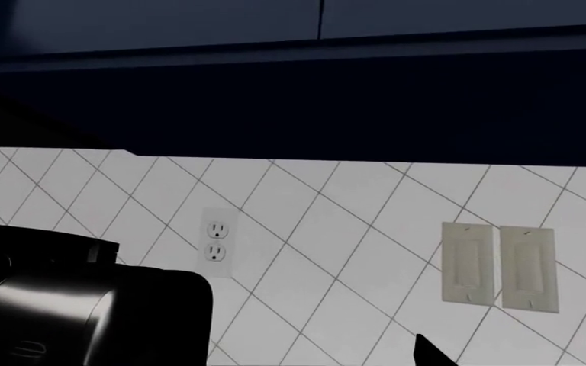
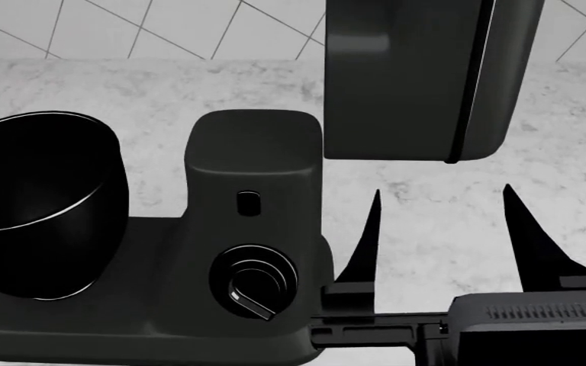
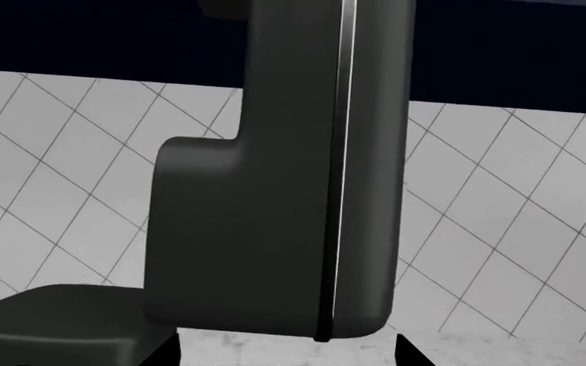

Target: Close the stand mixer head.

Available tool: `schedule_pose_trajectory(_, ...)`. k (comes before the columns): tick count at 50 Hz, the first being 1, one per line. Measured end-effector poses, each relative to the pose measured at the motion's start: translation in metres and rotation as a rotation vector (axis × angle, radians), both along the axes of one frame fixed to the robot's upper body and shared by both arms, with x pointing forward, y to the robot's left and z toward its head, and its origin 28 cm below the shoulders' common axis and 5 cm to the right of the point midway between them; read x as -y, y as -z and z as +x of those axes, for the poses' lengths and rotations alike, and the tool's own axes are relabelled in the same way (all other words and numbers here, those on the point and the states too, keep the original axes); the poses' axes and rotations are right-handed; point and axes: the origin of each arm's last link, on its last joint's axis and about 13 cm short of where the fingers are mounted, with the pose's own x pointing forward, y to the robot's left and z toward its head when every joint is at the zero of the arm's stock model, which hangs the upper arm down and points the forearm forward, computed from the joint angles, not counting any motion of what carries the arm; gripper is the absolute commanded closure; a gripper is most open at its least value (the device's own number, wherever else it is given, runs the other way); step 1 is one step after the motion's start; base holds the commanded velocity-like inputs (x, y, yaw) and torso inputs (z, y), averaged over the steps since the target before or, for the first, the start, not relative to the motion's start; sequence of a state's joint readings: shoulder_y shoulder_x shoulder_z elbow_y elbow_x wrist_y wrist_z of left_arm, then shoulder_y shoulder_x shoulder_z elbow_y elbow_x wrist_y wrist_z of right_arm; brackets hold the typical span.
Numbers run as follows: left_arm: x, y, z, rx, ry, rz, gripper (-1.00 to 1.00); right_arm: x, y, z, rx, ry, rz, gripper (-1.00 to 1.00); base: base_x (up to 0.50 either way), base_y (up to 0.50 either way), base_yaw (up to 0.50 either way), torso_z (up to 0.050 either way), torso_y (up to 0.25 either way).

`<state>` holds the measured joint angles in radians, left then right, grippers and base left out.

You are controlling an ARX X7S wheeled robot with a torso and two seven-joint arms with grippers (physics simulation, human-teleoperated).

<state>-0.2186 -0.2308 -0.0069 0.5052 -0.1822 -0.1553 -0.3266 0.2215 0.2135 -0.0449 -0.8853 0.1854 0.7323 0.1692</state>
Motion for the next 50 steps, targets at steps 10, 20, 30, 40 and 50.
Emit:
schedule_pose_trajectory(10,-0.001,-0.001,0.0,0.003,-0.003,-0.007,-1.0,0.037,-0.034,-0.013,0.002,0.175,0.062,-1.0,0.0,0.0,0.0,0.0,0.0)
schedule_pose_trajectory(20,-0.002,-0.003,0.0,0.005,-0.002,-0.015,-1.0,0.073,-0.063,-0.026,-0.028,0.298,0.119,-1.0,0.0,0.0,0.0,0.0,0.0)
schedule_pose_trajectory(30,-0.003,-0.004,0.0,0.003,0.002,-0.017,-1.0,0.094,-0.088,-0.003,-0.15,0.307,0.153,-1.0,0.0,0.0,0.0,0.0,0.0)
schedule_pose_trajectory(40,-0.003,-0.005,-0.001,0.007,0.002,-0.019,-1.0,0.099,-0.116,0.041,-0.305,0.234,0.164,-1.0,0.0,0.0,0.0,0.0,0.0)
schedule_pose_trajectory(50,-0.004,-0.007,-0.002,0.012,0.0,-0.022,-1.0,0.083,-0.142,0.076,-0.411,0.151,0.063,-1.0,0.0,0.0,0.0,0.0,0.0)
